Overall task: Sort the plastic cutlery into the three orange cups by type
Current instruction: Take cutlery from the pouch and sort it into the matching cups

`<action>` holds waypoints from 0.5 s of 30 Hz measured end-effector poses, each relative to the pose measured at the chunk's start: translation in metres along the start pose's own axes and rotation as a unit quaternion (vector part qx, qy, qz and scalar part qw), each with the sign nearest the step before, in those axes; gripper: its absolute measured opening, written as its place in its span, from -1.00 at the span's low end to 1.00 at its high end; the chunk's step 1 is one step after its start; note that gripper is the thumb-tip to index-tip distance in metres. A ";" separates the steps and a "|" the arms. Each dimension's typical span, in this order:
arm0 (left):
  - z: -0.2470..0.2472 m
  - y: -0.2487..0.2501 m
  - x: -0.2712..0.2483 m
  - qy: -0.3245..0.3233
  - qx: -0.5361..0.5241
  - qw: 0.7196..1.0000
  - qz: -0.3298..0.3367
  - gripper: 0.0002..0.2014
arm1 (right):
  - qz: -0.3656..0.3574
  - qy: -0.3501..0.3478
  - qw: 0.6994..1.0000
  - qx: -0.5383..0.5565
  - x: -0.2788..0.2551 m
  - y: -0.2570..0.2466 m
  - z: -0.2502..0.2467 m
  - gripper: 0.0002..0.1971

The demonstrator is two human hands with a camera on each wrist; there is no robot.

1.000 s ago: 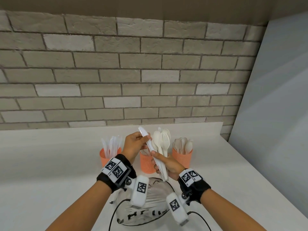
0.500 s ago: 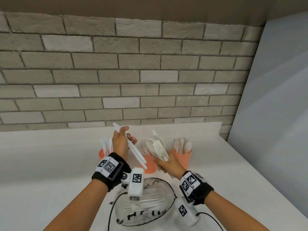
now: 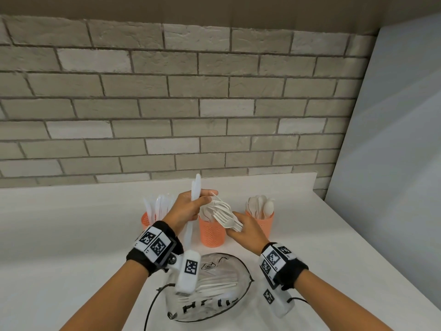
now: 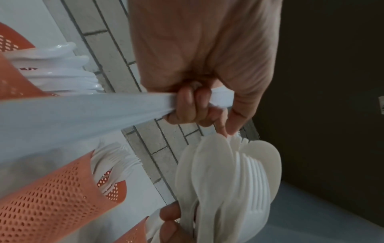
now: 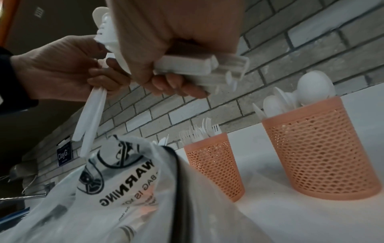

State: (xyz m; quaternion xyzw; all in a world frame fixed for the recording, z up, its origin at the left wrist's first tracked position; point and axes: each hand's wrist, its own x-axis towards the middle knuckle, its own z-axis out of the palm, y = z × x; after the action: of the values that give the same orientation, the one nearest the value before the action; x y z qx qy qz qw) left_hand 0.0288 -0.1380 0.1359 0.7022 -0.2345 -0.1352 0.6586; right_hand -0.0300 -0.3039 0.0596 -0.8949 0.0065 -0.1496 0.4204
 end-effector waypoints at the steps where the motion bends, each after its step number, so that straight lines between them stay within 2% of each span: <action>1: 0.000 0.000 0.000 -0.005 0.007 1.000 0.003 -0.86 | -0.001 -0.003 1.000 0.019 -0.001 0.001 0.000 -0.90; 3: 0.001 -0.001 0.002 -0.003 0.025 1.000 0.010 -0.88 | 0.000 -0.020 0.999 0.045 -0.003 0.000 0.000 -0.87; 5: 0.003 -0.002 0.005 0.025 0.030 0.999 0.019 -0.89 | 0.012 -0.045 0.996 0.077 -0.004 -0.004 -0.002 -0.90; 9: 0.001 -0.007 0.015 0.107 -0.053 0.993 0.016 -0.86 | 0.038 -0.077 0.989 0.117 -0.008 -0.015 -0.007 -0.81; 11: -0.001 -0.008 0.019 0.098 -0.077 0.992 -0.002 -0.86 | 0.044 -0.088 0.987 0.128 -0.010 -0.019 -0.008 -0.79; 15: 0.000 -0.010 0.020 0.039 -0.081 0.995 -0.032 -0.88 | 0.091 -0.119 0.975 0.163 -0.008 -0.023 -0.005 -0.80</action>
State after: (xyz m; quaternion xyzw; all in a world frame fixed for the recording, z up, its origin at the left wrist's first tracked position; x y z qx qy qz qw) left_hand 0.0478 -0.1481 0.1281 0.6581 -0.1741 -0.1479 0.7174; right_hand -0.0412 -0.2919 0.0779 -0.8215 0.0138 -0.0021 0.5701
